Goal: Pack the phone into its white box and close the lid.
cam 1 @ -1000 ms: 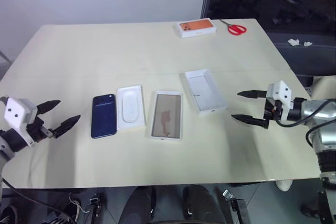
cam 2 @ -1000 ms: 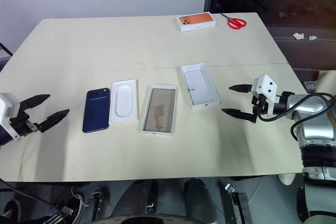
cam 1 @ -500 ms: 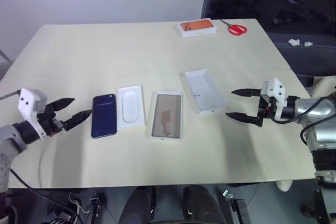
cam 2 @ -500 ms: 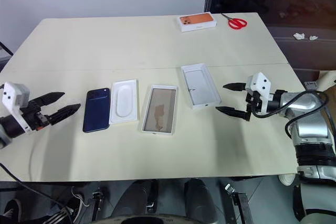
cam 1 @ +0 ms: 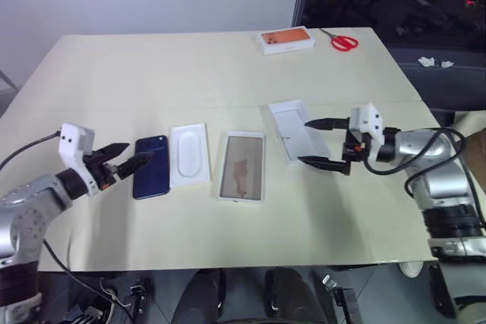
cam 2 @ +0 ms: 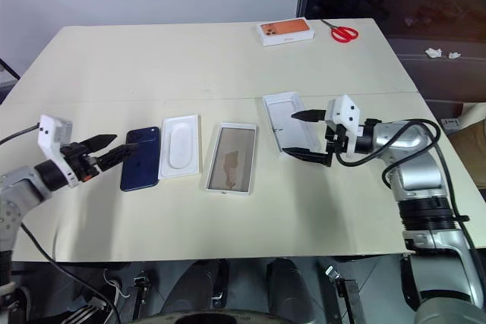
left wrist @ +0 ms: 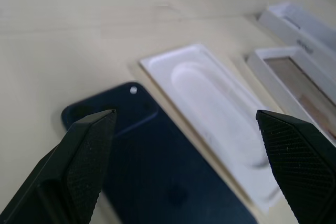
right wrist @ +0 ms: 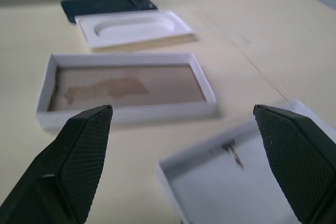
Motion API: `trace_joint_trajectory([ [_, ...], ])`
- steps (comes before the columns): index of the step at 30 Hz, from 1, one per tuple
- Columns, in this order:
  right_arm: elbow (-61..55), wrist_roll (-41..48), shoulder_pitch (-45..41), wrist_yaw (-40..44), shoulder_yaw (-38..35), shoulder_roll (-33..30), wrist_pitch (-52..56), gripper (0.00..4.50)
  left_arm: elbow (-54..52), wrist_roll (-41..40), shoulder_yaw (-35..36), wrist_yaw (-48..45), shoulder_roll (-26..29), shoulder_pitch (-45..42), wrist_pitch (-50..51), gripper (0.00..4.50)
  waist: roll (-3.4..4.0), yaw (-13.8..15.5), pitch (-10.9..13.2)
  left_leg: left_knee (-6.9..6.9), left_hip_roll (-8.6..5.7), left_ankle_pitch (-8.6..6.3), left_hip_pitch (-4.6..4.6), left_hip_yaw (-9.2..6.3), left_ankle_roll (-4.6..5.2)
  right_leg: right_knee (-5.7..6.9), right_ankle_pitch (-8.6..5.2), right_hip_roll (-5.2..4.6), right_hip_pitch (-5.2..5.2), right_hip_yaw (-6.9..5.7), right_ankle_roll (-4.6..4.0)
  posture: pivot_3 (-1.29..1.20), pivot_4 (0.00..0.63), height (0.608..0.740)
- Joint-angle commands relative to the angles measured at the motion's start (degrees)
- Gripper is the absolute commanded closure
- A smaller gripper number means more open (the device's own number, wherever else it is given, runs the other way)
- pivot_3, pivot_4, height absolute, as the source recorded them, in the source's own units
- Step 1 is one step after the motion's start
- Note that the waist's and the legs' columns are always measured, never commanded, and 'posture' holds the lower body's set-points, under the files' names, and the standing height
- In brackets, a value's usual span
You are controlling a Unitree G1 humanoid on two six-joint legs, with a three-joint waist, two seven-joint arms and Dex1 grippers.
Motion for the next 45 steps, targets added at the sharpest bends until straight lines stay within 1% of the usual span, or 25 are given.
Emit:
trace_joint_trajectory([
  [1,-1.7,-0.1,-1.5,-0.8,0.4,1.1,-0.6,0.0,-1.8,-0.2,-1.2,4.3,-2.1,-1.4,2.6,0.04,0.0,0.0,0.0,0.0,0.0,0.0,0.0,0.0,0.0,0.0,0.0,0.0,0.0,0.0,0.0,0.0,0.15,0.74],
  [3,-1.2,-0.2,-1.7,-1.0,0.5,1.4,-0.8,0.0,-2.9,-2.5,-1.3,8.5,-4.7,-2.4,8.3,0.04,-0.01,0.0,0.0,0.01,-0.01,0.0,0.0,0.0,0.0,0.0,0.0,0.0,-0.01,0.0,0.0,0.0,0.15,0.74],
  [6,-0.6,-0.4,-1.6,-1.0,0.5,1.5,-1.3,0.0,-5.7,-6.4,-0.4,11.8,-8.3,-3.1,13.4,0.04,-0.04,0.1,0.0,0.04,-0.02,0.0,-0.02,-0.01,0.0,0.02,0.0,0.0,-0.01,-0.01,0.01,0.0,0.15,0.74],
  [9,-0.8,-0.4,-1.1,-1.1,0.5,1.4,-1.5,0.0,-5.1,-8.5,0.5,15.1,-10.5,-4.5,17.2,0.04,-0.05,0.0,0.0,0.05,-0.02,0.0,-0.02,-0.02,-0.01,0.04,0.0,0.0,-0.01,-0.02,0.01,0.0,0.15,0.74],
  [14,-1.3,-0.6,-0.6,-1.5,0.4,1.4,-1.5,0.0,-3.7,-10.5,0.7,17.6,-12.1,-6.2,20.6,0.04,-0.05,-0.1,0.0,0.05,-0.02,0.02,-0.01,-0.02,-0.03,0.06,0.0,0.03,-0.01,-0.02,0.01,0.0,0.15,0.74],
  [15,-1.3,-0.6,-0.5,-1.6,0.3,1.3,-1.5,0.0,-2.8,-11.6,1.4,18.8,-12.5,-6.7,23.0,0.04,-0.05,-0.1,0.0,0.05,-0.02,0.02,-0.01,-0.02,-0.03,0.06,0.0,0.03,-0.01,-0.02,0.01,0.0,0.15,0.74],
  [19,-1.7,-0.5,-0.3,-2.1,0.1,1.2,-1.3,0.0,-0.7,-14.7,3.5,21.3,-14.1,-8.4,26.9,0.04,-0.06,0.0,0.0,0.09,-0.02,0.03,-0.01,-0.03,-0.04,0.08,0.0,0.04,0.0,-0.02,0.01,0.0,0.15,0.74],
  [25,-2.4,-0.3,0.5,-2.7,-0.2,1.1,-1.0,0.0,2.2,-15.5,5.3,25.9,-15.8,-11.2,29.1,0.04,-0.06,0.1,0.0,0.1,-0.03,0.03,0.0,-0.03,-0.05,0.08,0.0,0.03,0.01,-0.03,0.01,0.0,0.15,0.74],
  [29,-2.9,-0.1,0.6,-3.3,-0.1,1.4,-0.8,0.0,5.6,-17.4,7.6,29.2,-18.1,-14.1,31.1,0.04,-0.08,0.1,-0.1,0.1,-0.04,0.04,0.0,-0.03,-0.06,0.08,0.0,0.03,0.02,-0.03,0.01,0.0,0.15,0.74],
  [32,-3.4,-0.1,0.7,-3.7,0.1,1.5,-0.6,0.0,6.5,-16.9,6.8,30.2,-18.6,-15.6,31.6,0.04,-0.09,0.1,-0.1,0.11,-0.05,0.05,0.0,-0.03,-0.07,0.08,0.0,0.03,0.02,-0.03,0.01,0.0,0.15,0.74],
  [35,-3.8,0.0,1.0,-4.0,0.0,1.5,-0.5,0.0,7.5,-17.7,7.6,31.7,-19.6,-16.9,32.7,0.04,-0.09,0.1,-0.1,0.1,-0.06,0.23,0.0,-0.04,-0.39,0.08,0.0,0.03,0.02,-0.03,0.01,0.0,0.15,0.74],
  [37,-4.0,0.0,1.1,-4.1,0.0,1.4,-0.3,0.0,6.7,-16.7,6.1,31.0,-18.8,-16.4,32.8,0.04,-0.1,0.0,-0.1,0.1,-0.06,0.23,0.0,-0.04,-0.39,0.08,0.0,0.03,0.02,-0.03,0.01,0.0,0.15,0.74],
  [40,-4.1,0.0,1.3,-4.1,-0.1,1.2,-0.3,0.0,6.3,-17.5,6.0,31.4,-18.7,-16.5,34.7,0.04,-0.1,-0.1,-0.1,0.08,-0.05,0.25,0.01,-0.04,-0.42,0.09,0.0,0.05,0.02,-0.01,0.01,0.0,0.15,0.74],
  [45,-4.2,-0.1,1.7,-4.4,0.0,1.3,-0.2,0.0,5.0,-17.1,5.2,31.4,-17.0,-16.3,37.3,0.04,-0.11,-0.1,-0.1,0.07,-0.05,0.25,0.01,-0.04,-0.42,0.09,0.0,0.06,0.0,0.0,0.01,0.0,0.15,0.74],
])
